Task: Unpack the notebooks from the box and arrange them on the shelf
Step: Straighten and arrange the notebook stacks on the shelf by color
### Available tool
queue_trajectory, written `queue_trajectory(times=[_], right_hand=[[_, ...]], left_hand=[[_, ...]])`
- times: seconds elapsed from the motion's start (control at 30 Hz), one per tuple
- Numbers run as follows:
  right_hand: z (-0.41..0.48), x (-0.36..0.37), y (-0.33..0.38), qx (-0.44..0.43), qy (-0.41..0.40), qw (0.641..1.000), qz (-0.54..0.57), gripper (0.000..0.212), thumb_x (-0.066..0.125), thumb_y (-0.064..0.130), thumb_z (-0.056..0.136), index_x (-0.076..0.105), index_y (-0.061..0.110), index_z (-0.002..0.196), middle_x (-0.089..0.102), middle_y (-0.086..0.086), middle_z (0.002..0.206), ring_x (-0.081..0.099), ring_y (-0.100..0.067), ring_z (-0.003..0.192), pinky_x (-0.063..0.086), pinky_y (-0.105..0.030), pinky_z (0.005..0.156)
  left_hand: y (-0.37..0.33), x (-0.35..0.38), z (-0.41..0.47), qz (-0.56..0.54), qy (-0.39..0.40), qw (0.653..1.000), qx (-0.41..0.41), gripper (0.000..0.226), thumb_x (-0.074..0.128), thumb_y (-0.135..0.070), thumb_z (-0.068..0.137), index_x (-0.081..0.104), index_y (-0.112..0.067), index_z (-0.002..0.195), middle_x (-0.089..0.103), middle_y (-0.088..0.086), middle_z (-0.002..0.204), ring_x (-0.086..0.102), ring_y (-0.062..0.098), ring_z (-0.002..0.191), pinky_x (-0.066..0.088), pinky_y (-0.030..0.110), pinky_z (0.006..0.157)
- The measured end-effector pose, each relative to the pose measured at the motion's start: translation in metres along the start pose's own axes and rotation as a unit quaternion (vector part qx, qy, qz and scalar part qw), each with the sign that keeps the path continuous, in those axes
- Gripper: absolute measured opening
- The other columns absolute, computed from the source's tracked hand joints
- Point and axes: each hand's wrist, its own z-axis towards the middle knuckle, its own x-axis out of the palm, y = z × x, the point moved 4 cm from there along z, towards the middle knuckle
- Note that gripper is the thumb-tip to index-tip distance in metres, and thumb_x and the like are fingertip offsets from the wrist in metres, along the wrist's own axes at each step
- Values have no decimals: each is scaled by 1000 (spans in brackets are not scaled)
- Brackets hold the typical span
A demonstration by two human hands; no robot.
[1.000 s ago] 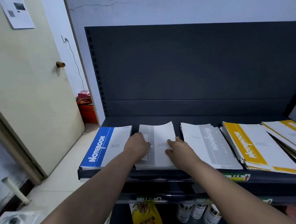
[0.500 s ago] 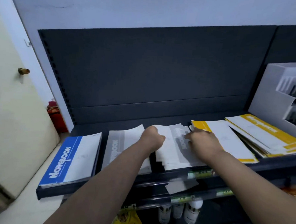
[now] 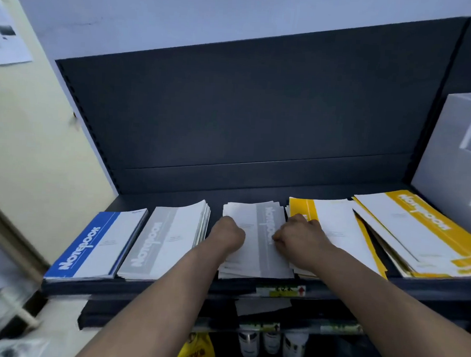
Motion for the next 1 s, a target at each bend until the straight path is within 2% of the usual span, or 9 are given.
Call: queue_trajectory(times=[0.27,0.37,0.53,0.63,0.73,0.8,0.9,0.97,1.0], right_hand=[[2,5,2,-6,22,1000,7,27,45,26,92,70,20,101,64,-4,104,34,-27,124,31,-42,91],[4,6,1,-4,25,1000,3,28,45,26,92,70,19,104,63,-4,108,33,-26,125,31,-43,93],[4,6,1,12,34,999,11,27,48,27,91,67,20,109,62,-3,115,32,-24,129,32,-42,94],[4,-1,-2,28,13,996,87,36,55,30,88,53,18,122,53,-5,124,36,-24,128,38,-41,97],[9,-17,-10,61,-84,946,308,77,62,28,89,16,13,149,30,-8,148,31,-25,137,37,-39,108],[14,-29,-11,70,-108,890,437,98,61,24,92,-16,15,151,14,-1,157,19,-20,144,29,-36,114],[17,-45,-5,50,-148,825,544,87,53,13,96,-13,22,152,44,3,139,47,-17,122,43,-32,98],[12,-53,1,32,-198,834,515,77,47,6,96,-4,22,152,55,-2,123,56,-18,102,47,-32,84],[10,-53,4,22,-209,837,505,76,45,5,97,-3,22,152,54,-3,124,55,-18,102,48,-33,85]], left_hand=[[1,-7,16,-52,-31,996,-72,30,46,-9,91,52,-1,119,61,13,117,60,31,108,49,32,84],[3,-6,24,-120,-21,989,-87,27,51,-8,89,59,-2,113,65,13,112,64,31,101,54,37,89],[-5,-9,24,-158,-3,984,-86,5,49,-7,93,52,-9,91,60,8,92,60,26,83,48,31,70],[-11,-16,18,-205,-3,977,-54,6,50,-6,91,47,-11,88,63,13,105,65,31,97,54,41,81],[-10,-35,5,-281,-39,959,26,15,52,-5,92,46,-9,106,61,10,107,63,26,93,55,39,77],[-10,-47,-8,-320,-47,940,111,19,51,-5,95,46,-12,112,62,6,107,62,21,93,53,37,79],[-8,-56,-15,-365,-38,909,197,23,50,-3,96,48,-20,112,65,1,114,62,17,103,50,38,91],[-4,-52,-15,-395,-31,894,210,27,48,-2,98,47,-22,116,64,0,118,61,18,109,50,38,94],[-2,-48,-14,-405,-30,889,211,29,47,-2,98,46,-21,120,63,0,120,60,18,111,50,39,94]])
